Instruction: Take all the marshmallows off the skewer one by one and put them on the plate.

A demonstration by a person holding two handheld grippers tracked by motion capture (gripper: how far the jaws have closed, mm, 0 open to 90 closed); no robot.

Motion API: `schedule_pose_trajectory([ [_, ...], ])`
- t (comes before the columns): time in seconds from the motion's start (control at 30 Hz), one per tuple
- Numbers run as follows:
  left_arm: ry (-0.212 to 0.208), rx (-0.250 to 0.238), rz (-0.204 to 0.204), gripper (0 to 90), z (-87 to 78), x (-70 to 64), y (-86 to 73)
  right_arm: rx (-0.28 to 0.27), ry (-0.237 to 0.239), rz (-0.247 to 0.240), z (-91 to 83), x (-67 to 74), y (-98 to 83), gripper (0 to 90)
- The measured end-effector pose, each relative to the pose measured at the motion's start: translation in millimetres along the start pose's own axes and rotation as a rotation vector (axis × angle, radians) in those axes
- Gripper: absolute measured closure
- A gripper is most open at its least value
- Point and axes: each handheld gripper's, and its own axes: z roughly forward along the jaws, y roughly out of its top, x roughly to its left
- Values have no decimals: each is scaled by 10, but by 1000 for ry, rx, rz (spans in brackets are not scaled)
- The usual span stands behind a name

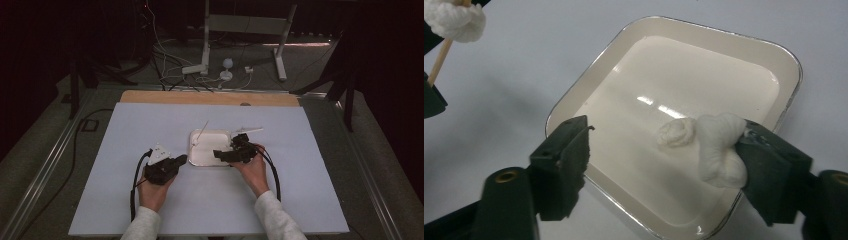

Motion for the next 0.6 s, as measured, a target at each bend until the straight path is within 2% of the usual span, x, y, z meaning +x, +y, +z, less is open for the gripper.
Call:
schedule_pose_trajectory([
  [0.1,-2,2,1,900,7,-6,-2,11,31,10,22,-11,-9,204],
  [0.17,-6,9,3,900,24,-14,-9,6,87,49,29,-36,-11,200],
  [0.33,-28,42,12,900,127,-60,-49,-30,193,115,19,-63,16,195],
  [0.43,-46,65,25,900,194,-114,-71,-51,224,135,6,-62,38,182],
  [0.53,-67,84,33,900,250,-161,-87,-67,234,152,-3,-62,58,159],
  [0.6,-79,95,34,900,283,-189,-103,-83,260,181,-13,-72,75,147],
])
